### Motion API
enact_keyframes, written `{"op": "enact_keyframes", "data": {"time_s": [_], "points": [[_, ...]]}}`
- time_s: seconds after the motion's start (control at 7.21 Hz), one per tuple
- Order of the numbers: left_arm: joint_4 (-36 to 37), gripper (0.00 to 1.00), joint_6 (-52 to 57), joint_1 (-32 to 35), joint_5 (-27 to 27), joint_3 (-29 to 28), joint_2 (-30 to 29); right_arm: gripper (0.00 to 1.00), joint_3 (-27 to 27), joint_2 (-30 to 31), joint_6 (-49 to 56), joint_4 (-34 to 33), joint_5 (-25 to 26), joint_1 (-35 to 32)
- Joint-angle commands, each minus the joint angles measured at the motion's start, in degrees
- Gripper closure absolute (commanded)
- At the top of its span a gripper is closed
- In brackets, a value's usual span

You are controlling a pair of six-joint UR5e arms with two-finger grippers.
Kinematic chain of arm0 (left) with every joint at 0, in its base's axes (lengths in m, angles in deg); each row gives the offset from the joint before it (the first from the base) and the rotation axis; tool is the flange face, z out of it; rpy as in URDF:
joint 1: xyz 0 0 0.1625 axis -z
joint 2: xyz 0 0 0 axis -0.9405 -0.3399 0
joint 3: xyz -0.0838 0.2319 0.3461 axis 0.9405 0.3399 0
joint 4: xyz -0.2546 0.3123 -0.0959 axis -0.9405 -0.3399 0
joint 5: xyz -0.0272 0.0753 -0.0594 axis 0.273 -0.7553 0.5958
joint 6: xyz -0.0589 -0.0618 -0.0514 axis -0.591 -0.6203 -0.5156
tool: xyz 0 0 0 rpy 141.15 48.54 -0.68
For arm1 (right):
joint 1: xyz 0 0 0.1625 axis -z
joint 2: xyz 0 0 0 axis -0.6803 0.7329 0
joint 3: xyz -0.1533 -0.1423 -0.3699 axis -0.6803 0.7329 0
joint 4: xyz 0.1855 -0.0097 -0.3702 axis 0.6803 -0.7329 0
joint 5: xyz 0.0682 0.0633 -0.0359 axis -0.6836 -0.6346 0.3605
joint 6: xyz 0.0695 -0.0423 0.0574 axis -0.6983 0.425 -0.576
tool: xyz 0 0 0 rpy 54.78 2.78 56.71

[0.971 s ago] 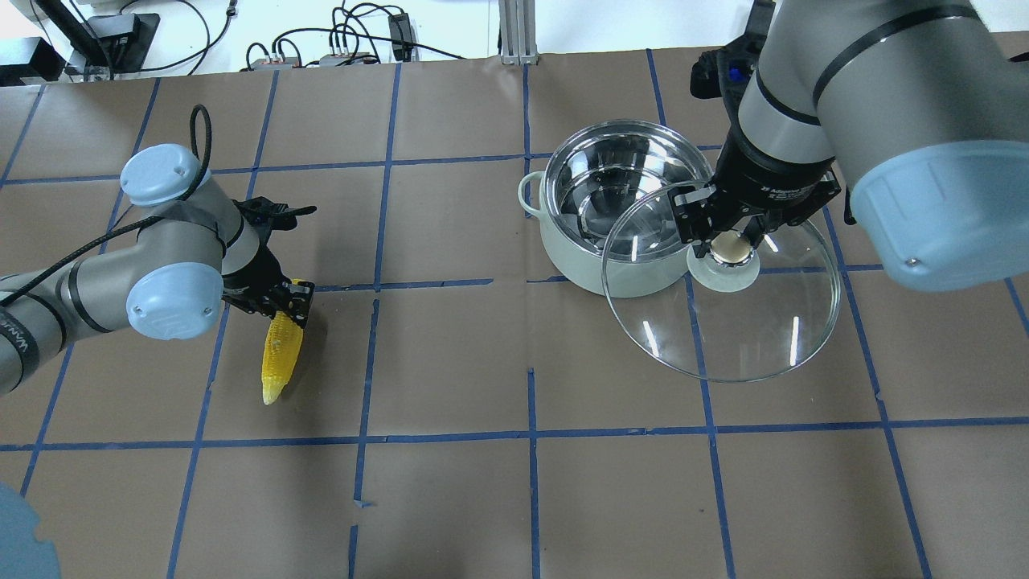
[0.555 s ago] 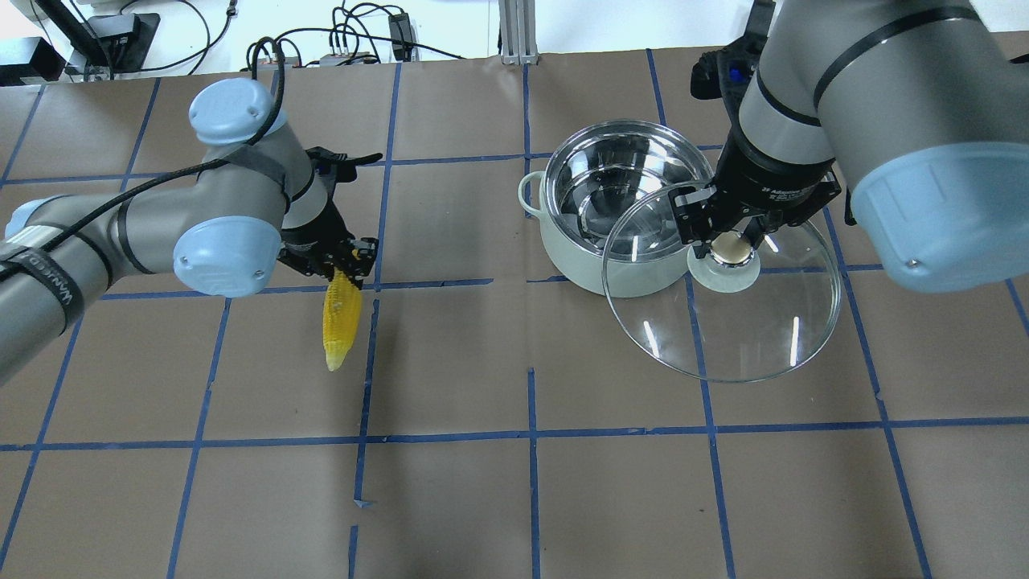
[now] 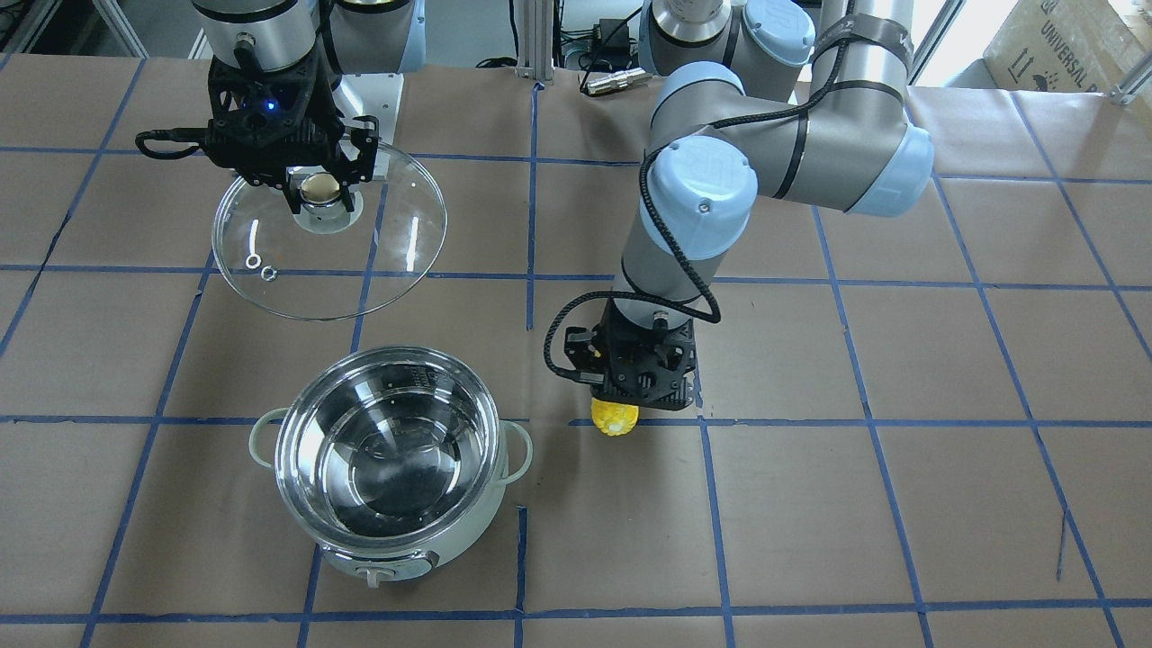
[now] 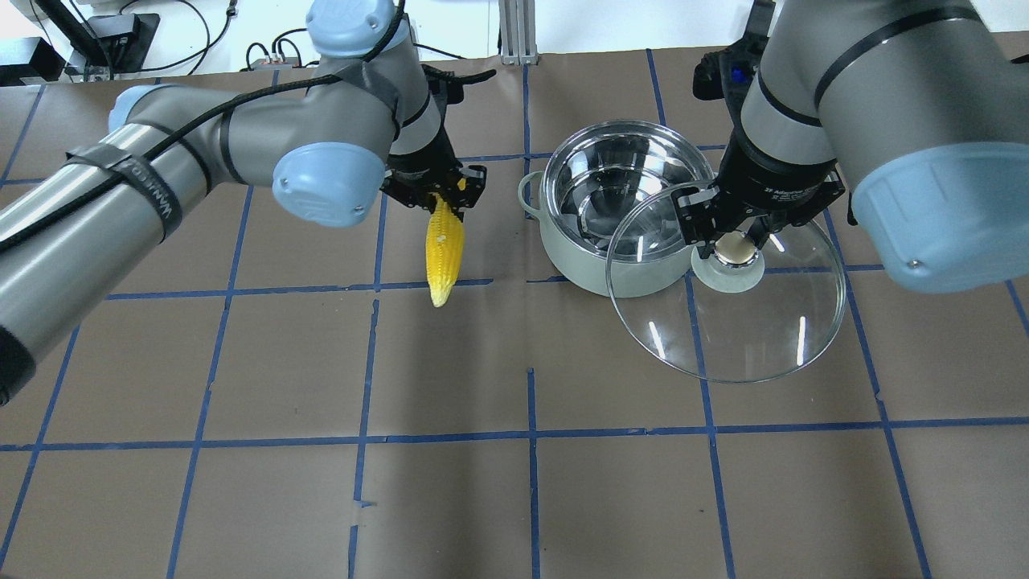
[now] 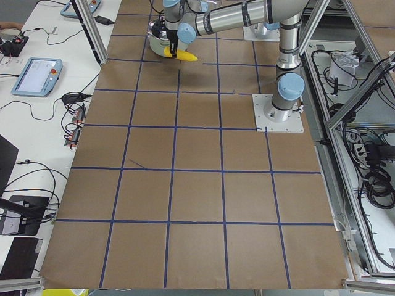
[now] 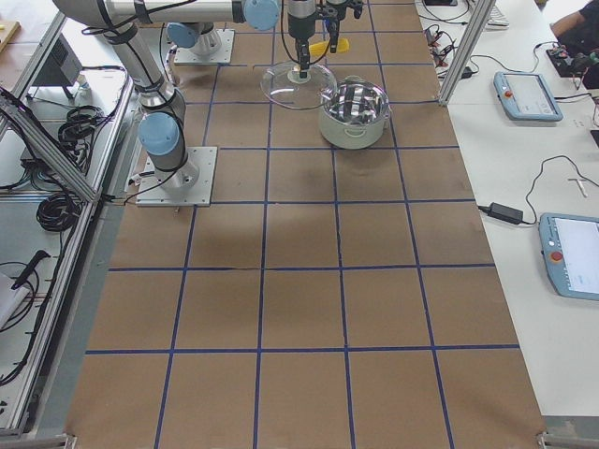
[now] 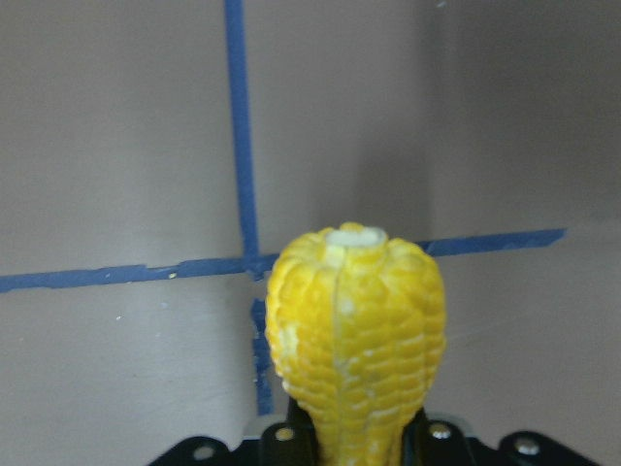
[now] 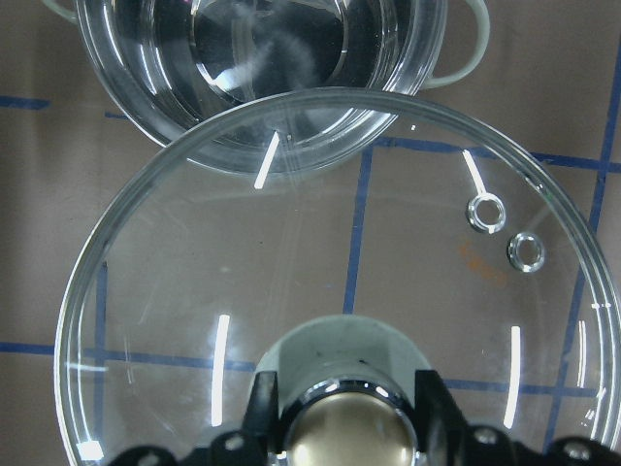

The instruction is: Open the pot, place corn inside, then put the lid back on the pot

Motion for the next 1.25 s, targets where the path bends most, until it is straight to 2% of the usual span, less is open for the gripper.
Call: {"op": "enact_keyframes", "data": {"time_s": [0.0,0.14,0.28,0.42,0.55,0.83,0.97,1.11], "points": [[-7.34,0.82,-4.54,5.56,0.05,-16.83,-8.66,0.57,0.00,0.07,-0.18,0.12,0.08,0.09],[-12.59,0.82,-6.74,8.01,-0.64,-26.05,-13.31,0.57,-0.09,0.16,-0.10,0.21,0.08,0.00],[-14.56,0.82,-10.51,9.69,-0.82,-34.14,-17.88,0.57,-0.09,0.24,-0.10,0.21,0.08,0.09],[-16.84,0.82,-13.16,11.01,-0.83,-40.75,-22.71,0.57,-0.09,0.25,-0.01,0.12,0.08,0.00],[-17.21,0.82,-14.49,12.33,-0.91,-44.91,-26.59,0.57,-0.09,0.25,-0.01,0.12,0.08,0.00],[-17.48,0.82,-15.38,13.75,-5.02,-46.79,-29.96,0.57,-0.09,0.25,0.08,0.12,-0.01,0.09],[-17.56,0.81,-15.12,13.84,-4.96,-46.62,-30.14,0.57,-0.09,0.25,0.08,0.12,-0.01,0.00],[-17.48,0.72,-14.59,13.67,-4.70,-46.53,-30.49,0.57,-0.09,0.25,0.08,0.12,-0.01,0.09]]}}
